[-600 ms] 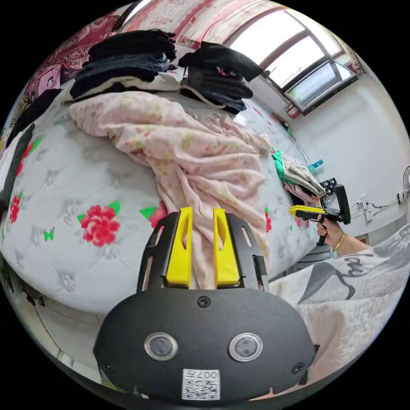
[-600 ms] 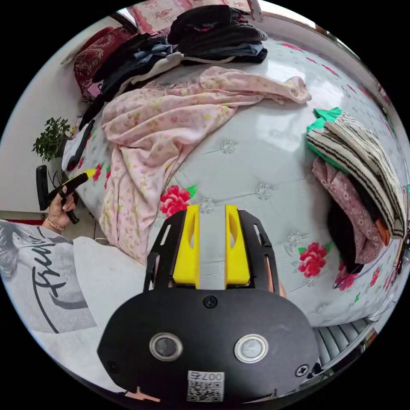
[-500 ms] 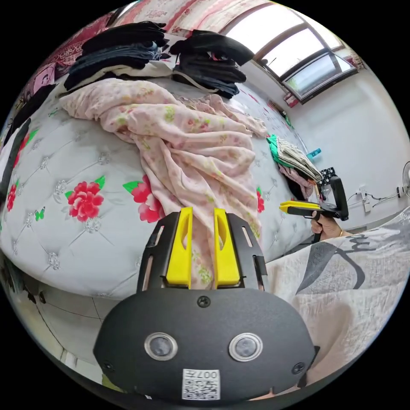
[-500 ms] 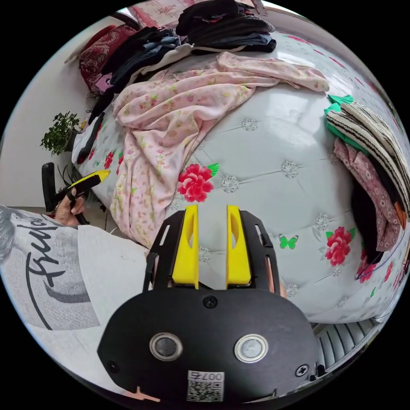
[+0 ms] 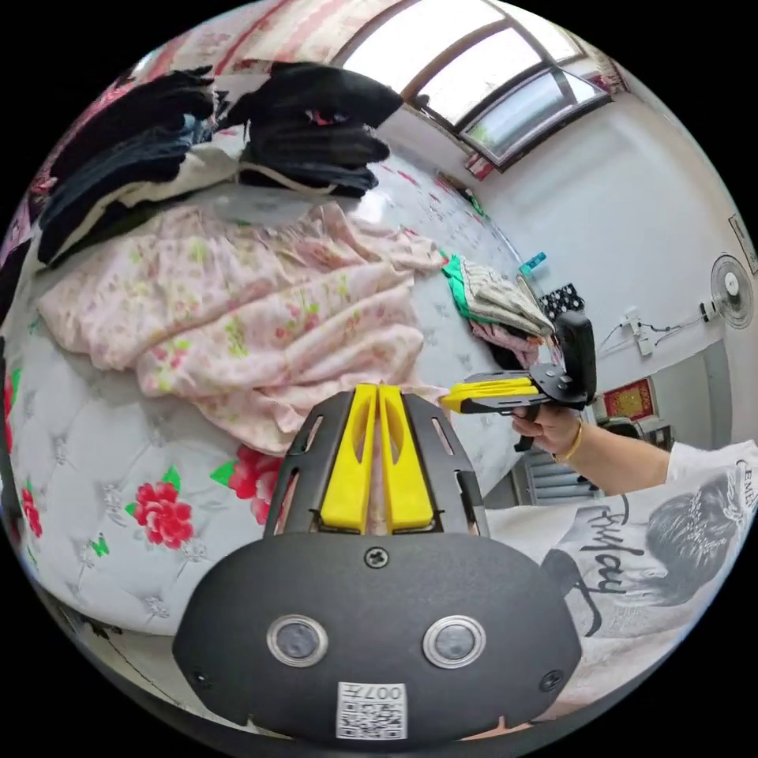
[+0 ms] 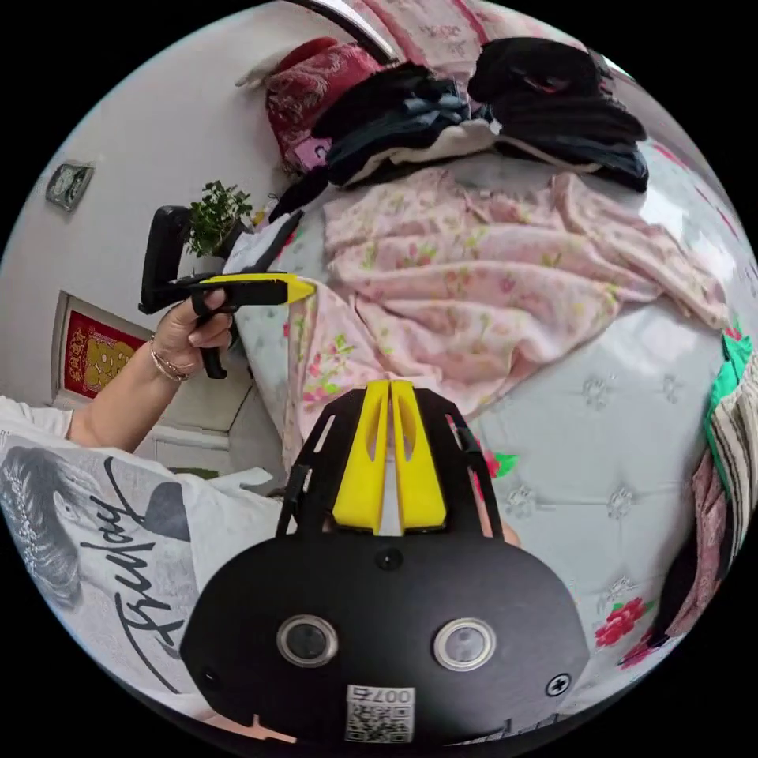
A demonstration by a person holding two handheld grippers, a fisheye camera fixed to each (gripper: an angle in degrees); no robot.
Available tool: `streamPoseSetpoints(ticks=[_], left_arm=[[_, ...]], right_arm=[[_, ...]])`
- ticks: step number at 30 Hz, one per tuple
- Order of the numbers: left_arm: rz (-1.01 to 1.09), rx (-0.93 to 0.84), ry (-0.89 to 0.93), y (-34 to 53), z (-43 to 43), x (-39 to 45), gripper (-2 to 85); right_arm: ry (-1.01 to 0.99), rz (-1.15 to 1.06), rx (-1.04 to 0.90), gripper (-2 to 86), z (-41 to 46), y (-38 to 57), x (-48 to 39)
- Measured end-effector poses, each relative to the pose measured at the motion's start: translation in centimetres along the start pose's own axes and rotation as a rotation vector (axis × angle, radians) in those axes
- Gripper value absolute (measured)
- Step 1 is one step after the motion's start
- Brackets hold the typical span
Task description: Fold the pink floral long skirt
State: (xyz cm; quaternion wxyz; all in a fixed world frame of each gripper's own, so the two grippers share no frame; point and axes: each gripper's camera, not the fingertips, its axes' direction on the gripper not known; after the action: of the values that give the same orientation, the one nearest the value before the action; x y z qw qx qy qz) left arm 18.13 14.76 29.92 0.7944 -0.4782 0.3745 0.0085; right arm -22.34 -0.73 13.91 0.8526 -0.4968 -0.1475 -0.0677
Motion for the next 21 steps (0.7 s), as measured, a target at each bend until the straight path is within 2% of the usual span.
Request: streamPoseSetpoints(ticks=[2, 4, 6, 8, 13, 16, 21], left_arm=[[-0.139, 0.134, -0.074, -0.6, -3.9, -1.6, -0.5], [-0.338, 0.231, -0.17, 0.8, -7.2, -4.2, 0.4], [-0.457, 0.247, -0.214, 3.3, -8.2, -5.5, 2.8], [-0.487, 0.228, -0.241, 6.3, -8.2, -5.5, 4.9], [-0.387, 0.094, -0.269, 15.3, -5.0, -0.5, 6.8], [-0.277, -0.047, -0.302, 20.6, -2.2, 4.4, 7.6], [-0.208, -0.155, -0.355, 23.3, 0.3, 7.1, 7.5]], right_arm=[[0.068, 0.004, 0.207, 0.7, -5.5, -1.0, 0.3], [0.123, -0.011, 0.293, 1.7, -8.6, -0.3, 0.5], [0.188, -0.025, 0.31, 2.8, -10.1, 1.4, 0.9], [0.266, -0.043, 0.246, 4.0, -9.4, 5.4, 1.9], [0.259, 0.043, 0.013, 5.5, -3.7, 15.1, 5.3], [0.255, 0.066, -0.065, 5.6, -1.9, 19.0, 5.5], [0.414, -0.18, -0.196, 5.1, 0.9, 21.6, 2.8]])
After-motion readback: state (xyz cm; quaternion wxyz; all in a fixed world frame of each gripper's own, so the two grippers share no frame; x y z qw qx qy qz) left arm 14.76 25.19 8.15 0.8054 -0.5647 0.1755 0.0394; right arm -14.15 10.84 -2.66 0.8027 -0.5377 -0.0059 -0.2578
